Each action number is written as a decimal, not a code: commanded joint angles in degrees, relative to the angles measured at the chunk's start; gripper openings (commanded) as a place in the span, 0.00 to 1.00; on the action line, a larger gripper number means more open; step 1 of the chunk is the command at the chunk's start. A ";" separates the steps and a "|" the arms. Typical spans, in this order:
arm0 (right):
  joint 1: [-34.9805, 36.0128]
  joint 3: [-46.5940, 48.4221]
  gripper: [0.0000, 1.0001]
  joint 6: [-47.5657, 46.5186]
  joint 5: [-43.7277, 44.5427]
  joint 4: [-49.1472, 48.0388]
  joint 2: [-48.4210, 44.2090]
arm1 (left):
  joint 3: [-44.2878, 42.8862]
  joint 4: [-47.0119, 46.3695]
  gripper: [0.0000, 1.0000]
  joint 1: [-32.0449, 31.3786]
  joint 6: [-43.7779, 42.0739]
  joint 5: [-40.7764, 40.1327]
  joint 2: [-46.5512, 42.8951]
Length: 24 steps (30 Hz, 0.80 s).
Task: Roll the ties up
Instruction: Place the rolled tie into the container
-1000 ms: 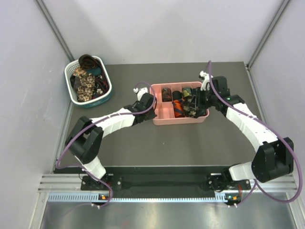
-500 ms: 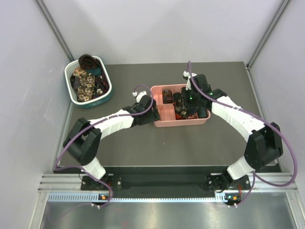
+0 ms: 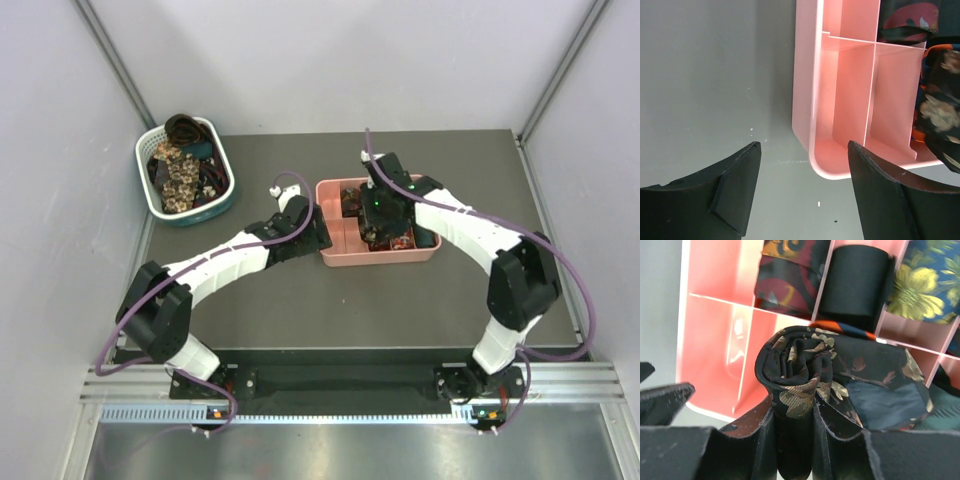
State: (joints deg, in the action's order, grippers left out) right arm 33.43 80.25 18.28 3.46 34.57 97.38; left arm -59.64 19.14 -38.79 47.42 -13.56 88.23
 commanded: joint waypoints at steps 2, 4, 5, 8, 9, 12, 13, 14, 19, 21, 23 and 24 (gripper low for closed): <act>2.78 6.32 0.00 1.49 1.98 2.87 4.04 | -1.36 1.08 0.75 0.03 -1.28 -1.29 -2.53; 3.74 8.07 0.00 1.84 2.77 4.37 6.15 | -1.18 0.99 0.75 0.03 -1.36 -1.38 -2.62; 3.92 8.52 0.00 2.02 2.69 4.89 6.76 | -1.18 0.99 0.75 0.03 -1.36 -1.29 -2.62; 4.62 10.01 0.00 2.98 3.22 5.86 9.74 | -1.09 0.64 0.75 0.03 -1.54 -0.68 -2.36; 4.71 10.45 0.00 3.25 3.22 6.30 10.36 | -1.10 0.73 0.75 0.03 -1.63 -0.68 -2.27; 4.89 11.95 0.00 4.47 3.91 7.97 13.26 | -1.10 0.73 0.75 0.03 -1.72 -0.76 -2.36; 5.06 12.21 0.00 4.74 4.27 8.49 13.88 | -1.01 0.81 0.75 0.03 -1.80 -0.94 -2.53; 5.15 12.13 0.00 5.01 4.36 8.59 14.41 | -0.92 0.64 0.75 0.03 -1.80 -1.03 -2.62; 5.15 9.41 0.00 7.03 4.89 6.57 16.26 | -0.74 0.38 0.75 0.03 -1.98 -1.03 -2.88; 5.24 8.53 0.00 7.38 4.97 5.16 17.22 | -0.74 0.46 0.75 0.03 -1.98 -0.85 -2.88; 5.24 7.47 0.00 7.64 6.11 4.81 18.19 | -0.57 0.38 0.75 0.11 -2.33 -1.03 -3.06; 5.24 6.68 0.00 7.73 6.20 4.55 18.98 | -0.57 0.55 0.75 0.03 -2.42 -1.03 -3.23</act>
State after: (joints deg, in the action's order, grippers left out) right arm 38.09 88.84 24.73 6.92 38.24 114.37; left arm -59.68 20.21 -38.79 46.09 -14.00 87.74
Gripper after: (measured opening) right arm 0.241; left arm 0.750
